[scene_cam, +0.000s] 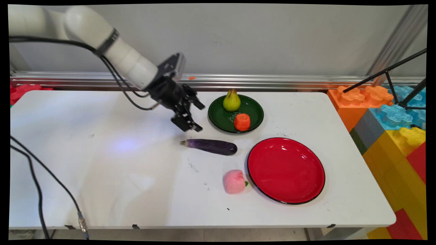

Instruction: Pick up the mandarin from the green plate

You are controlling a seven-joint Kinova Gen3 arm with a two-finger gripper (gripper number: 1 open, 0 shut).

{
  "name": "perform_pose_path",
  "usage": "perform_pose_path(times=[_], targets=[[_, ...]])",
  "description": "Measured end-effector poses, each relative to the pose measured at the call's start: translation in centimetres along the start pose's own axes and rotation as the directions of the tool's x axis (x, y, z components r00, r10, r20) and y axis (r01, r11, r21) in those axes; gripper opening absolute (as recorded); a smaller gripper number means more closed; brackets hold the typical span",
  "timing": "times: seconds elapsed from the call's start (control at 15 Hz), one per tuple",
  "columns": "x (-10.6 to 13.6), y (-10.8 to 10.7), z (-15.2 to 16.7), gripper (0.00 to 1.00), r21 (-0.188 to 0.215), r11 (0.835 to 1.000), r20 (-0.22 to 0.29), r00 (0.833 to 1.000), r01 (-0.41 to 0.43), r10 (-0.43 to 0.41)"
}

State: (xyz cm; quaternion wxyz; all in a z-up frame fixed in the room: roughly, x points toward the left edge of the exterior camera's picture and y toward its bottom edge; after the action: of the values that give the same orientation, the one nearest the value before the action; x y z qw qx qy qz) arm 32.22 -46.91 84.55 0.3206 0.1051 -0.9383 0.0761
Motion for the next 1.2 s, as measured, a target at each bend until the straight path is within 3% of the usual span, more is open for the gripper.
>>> perform_pose_path(times=[0.47, 0.8, 0.87, 1.2], targets=[[-1.0, 3.0, -8.8, 1.00, 0.013, 0.998, 0.071, 0.995, 0.069, -0.070], [-4.3, 5.4, -14.4, 1.00, 0.025, 0.993, 0.125, 0.985, 0.118, -0.120], [-5.3, 5.9, -15.4, 0.00, 0.029, 0.991, 0.136, 0.982, 0.130, -0.133], [-9.2, 8.0, -18.9, 0.00, 0.049, 0.983, 0.169, 0.968, 0.178, -0.183]])
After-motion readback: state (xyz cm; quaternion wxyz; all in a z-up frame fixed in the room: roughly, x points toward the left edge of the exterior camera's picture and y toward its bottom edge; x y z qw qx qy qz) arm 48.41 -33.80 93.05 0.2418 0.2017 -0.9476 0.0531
